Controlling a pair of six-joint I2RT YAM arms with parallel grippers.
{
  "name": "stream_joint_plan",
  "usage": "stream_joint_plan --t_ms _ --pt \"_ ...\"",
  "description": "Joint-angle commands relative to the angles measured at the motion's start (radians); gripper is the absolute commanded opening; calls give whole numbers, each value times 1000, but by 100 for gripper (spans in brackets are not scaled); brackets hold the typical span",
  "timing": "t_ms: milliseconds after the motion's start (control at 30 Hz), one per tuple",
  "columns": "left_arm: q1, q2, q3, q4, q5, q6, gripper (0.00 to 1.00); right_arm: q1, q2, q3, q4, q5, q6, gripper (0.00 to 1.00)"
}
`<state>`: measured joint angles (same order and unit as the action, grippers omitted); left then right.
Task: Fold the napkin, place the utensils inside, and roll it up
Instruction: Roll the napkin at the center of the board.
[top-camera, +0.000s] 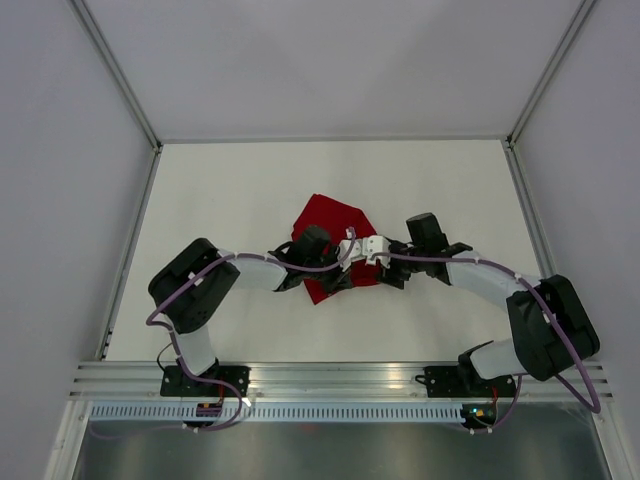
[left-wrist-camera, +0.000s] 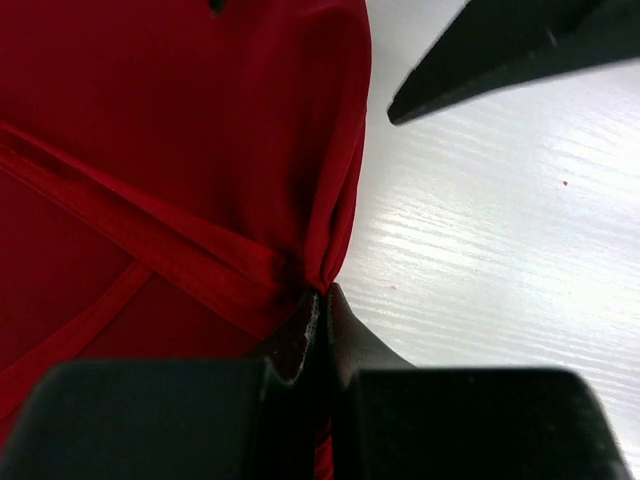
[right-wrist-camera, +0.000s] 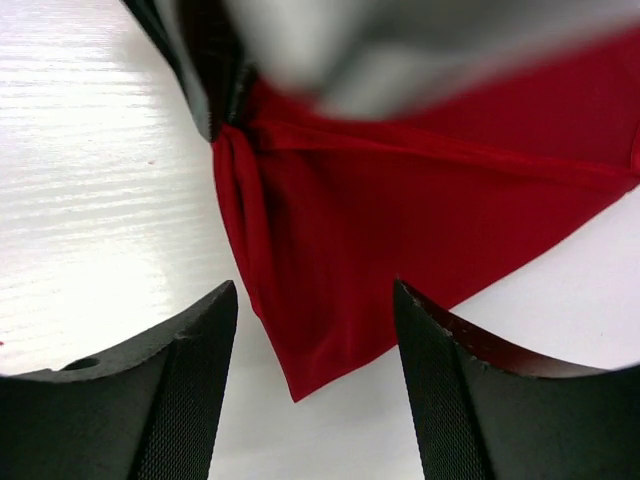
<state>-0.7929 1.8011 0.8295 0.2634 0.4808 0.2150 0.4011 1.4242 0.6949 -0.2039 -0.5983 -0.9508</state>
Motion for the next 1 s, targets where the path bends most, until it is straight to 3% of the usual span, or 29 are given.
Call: stream_joint_plan --t_ms 0,333,667,967 --pt "3 40 17 -98 64 -52 2 91 -21 -57 139 52 -82 70" --pt "12 52 26 -104 97 -74 2 163 -93 -104 147 40 -100 70" --pt "23 72 31 -99 157 -92 2 212 -56 -136 187 100 -144 69" --pt "50 87 36 -92 229 -112 2 235 -10 -175 196 167 -247 63"
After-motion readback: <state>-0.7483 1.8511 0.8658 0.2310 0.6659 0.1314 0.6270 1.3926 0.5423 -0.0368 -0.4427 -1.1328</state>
